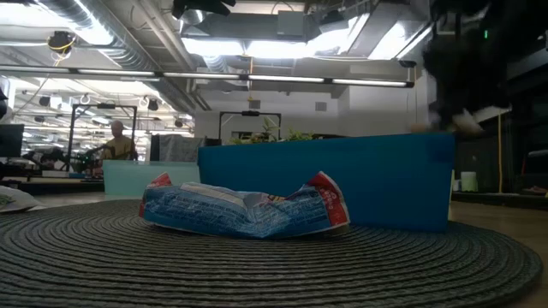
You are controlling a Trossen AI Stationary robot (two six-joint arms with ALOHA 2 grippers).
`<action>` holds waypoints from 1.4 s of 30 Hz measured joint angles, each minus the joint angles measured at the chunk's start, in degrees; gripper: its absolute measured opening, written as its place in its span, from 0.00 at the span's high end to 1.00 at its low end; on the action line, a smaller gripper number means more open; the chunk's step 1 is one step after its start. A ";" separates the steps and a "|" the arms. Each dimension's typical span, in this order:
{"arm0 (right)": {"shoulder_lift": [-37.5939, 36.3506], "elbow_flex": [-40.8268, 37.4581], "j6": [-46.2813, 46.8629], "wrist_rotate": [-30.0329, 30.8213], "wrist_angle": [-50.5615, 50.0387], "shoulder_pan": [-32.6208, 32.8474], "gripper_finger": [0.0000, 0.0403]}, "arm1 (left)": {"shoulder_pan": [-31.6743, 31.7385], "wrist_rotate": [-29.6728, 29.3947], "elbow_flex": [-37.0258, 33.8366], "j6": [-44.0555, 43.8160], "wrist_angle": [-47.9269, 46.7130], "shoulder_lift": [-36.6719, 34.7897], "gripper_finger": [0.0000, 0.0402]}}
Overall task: Pick and place Granola Bars by type
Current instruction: Put the top yellow granola bar into the yellow bin
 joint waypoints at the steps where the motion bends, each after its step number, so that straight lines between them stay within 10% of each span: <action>1: -1.37 0.89 -2.49 0.60 1.29 0.40 0.83 | 0.00 -0.27 0.00 0.00 0.01 0.00 0.71; 10: -10.97 4.74 -30.29 -8.08 21.37 4.04 0.84 | -0.29 -0.89 0.00 -0.04 0.01 0.00 0.71; 25: -13.04 5.18 -33.18 -7.45 28.40 4.07 0.84 | -1.92 -1.48 0.00 -0.58 0.01 0.00 0.71; 42: -0.04 32.74 -37.31 3.36 -9.17 -18.73 0.84 | -1.90 -1.98 0.00 -0.61 2.15 0.02 0.71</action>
